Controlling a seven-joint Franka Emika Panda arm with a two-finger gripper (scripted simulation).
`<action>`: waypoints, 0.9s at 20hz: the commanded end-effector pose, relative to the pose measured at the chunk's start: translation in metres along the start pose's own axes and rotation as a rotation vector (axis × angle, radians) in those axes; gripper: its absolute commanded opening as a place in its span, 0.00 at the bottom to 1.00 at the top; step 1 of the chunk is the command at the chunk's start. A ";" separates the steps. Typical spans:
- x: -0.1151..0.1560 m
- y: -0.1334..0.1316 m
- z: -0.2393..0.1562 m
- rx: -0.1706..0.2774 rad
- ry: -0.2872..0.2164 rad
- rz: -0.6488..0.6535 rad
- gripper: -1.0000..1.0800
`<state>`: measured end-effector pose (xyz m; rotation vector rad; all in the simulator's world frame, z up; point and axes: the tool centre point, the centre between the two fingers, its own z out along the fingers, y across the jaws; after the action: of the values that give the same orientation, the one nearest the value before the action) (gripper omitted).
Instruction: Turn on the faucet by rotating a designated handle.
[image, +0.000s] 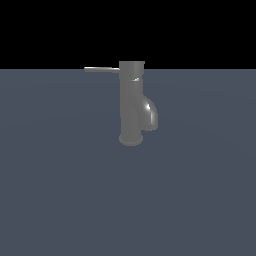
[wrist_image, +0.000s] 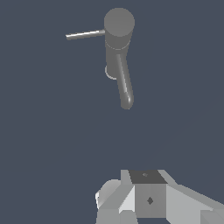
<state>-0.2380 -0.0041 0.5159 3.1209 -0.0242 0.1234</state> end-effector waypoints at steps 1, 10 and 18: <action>0.005 -0.001 0.001 0.004 -0.001 0.019 0.00; 0.041 -0.008 0.009 0.032 -0.013 0.146 0.00; 0.088 -0.020 0.025 0.057 -0.034 0.324 0.00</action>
<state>-0.1576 0.0117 0.5003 3.1505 -0.4789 0.0825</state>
